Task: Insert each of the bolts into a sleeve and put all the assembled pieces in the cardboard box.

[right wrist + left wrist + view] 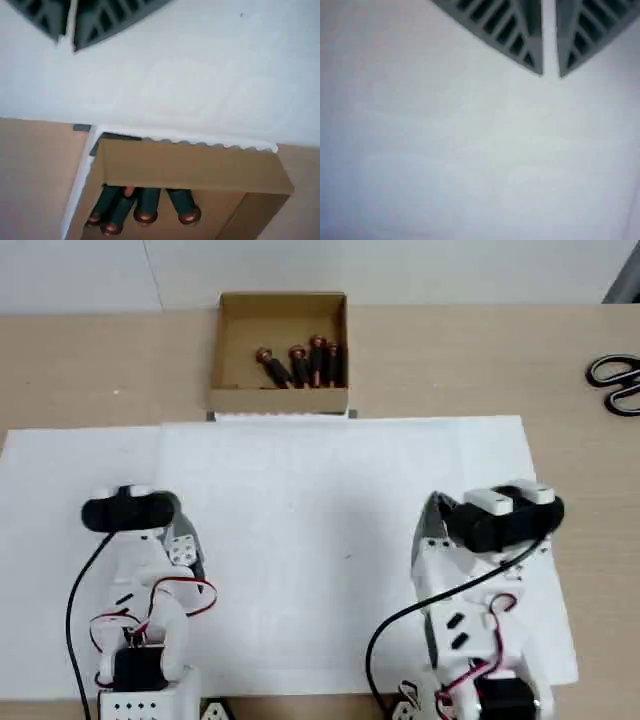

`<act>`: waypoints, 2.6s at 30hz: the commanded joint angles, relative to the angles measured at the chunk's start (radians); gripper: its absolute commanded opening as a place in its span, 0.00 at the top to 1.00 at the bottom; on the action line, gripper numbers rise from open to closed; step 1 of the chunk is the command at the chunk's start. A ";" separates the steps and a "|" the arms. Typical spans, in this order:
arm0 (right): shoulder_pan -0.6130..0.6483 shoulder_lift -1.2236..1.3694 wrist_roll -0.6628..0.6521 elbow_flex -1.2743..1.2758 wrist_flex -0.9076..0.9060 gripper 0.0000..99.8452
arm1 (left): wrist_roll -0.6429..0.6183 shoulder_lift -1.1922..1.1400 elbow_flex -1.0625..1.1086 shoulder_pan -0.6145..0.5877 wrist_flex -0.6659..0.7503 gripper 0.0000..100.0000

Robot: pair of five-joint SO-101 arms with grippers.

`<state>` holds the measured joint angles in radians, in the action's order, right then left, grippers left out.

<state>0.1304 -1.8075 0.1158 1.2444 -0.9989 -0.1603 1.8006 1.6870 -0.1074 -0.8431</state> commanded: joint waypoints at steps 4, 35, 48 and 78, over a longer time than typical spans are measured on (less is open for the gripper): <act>-0.012 -0.008 -0.058 0.184 0.248 1.00 | 0.009 0.009 -0.005 -0.025 0.023 1.00; 0.114 -0.004 -0.080 0.439 0.094 1.00 | 0.005 0.011 -0.005 -0.023 -0.026 1.00; 0.090 -0.004 -0.078 0.439 0.090 1.00 | 0.006 0.011 -0.005 -0.008 -0.032 1.00; 0.021 -0.004 -0.078 0.440 0.088 1.00 | 0.005 0.012 -0.111 0.069 -0.413 1.00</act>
<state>0.1596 -1.8059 0.0253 1.6663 -0.9022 -0.1542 1.8006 1.6210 -0.0384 -1.2482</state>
